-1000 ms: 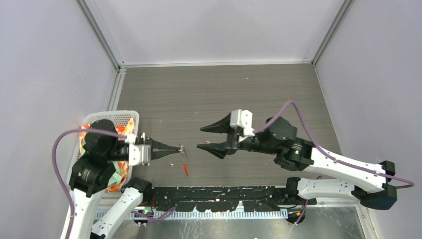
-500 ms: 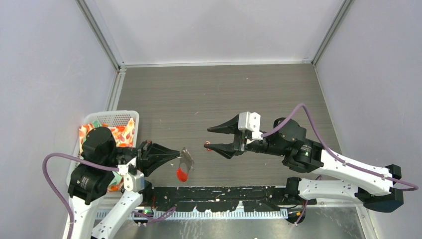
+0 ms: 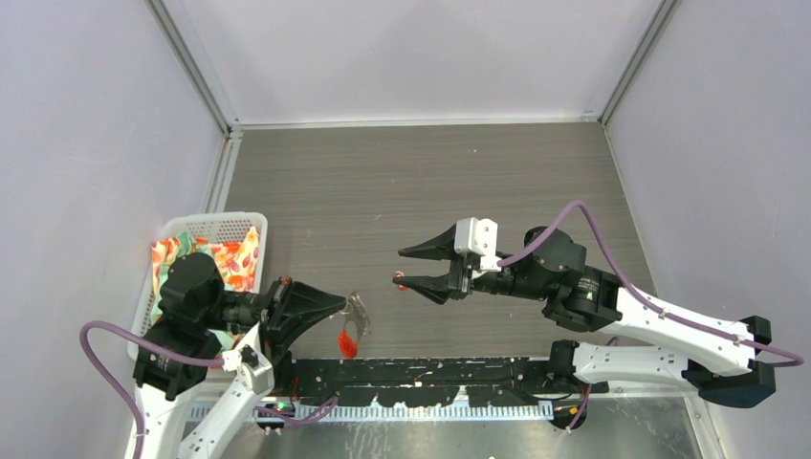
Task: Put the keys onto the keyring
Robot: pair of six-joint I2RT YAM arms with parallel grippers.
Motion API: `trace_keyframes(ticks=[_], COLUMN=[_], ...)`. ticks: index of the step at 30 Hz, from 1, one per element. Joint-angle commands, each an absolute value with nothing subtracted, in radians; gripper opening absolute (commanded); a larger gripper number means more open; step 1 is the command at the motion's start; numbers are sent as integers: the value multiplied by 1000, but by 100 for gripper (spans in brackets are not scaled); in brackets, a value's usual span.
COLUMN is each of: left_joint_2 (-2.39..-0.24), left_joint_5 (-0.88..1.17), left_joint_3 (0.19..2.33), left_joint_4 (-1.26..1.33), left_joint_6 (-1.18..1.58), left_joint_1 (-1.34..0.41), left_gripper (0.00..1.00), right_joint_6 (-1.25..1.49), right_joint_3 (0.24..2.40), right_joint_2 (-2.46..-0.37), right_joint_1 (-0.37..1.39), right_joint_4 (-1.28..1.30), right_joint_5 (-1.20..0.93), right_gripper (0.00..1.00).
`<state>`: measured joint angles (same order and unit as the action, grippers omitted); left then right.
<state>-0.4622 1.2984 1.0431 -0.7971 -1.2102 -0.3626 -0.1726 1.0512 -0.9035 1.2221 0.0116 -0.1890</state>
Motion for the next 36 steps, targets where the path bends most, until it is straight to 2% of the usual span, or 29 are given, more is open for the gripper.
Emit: trace_keyframes(ticks=[1,10,16,23,31,36], left_joint_2=[-456,-466,-597,-643,-704,-715], left_joint_5=[1342,1343,1294,1237,1172,1150], left_joint_3=[1040,1050,1177,1212,1256,1261], left_joint_4=[-771,-781,-805,-887,-948,-932], left_joint_6=[-1305,-1318,-921,-786,-630,-554], left_joint_1=[-364,-364,-364,-364,-364,-364], left_gripper=[0,0,0,0,0,0], right_joint_6=[-184,-185,-187,-196,-241,-245], right_joint_3=[1083,1096,1108,1163,1385,1437], right_joint_2=[-907,-922,-930,-973,-1133,-1176], right_joint_1=[1223,1223,1224,1224,1224,1223], right_joint_4=[-8,-8,33,101,370,422], right_joint_5=[-199,-220,-226,-247,-272,-311], right_gripper=[48,47,47,46,45,45])
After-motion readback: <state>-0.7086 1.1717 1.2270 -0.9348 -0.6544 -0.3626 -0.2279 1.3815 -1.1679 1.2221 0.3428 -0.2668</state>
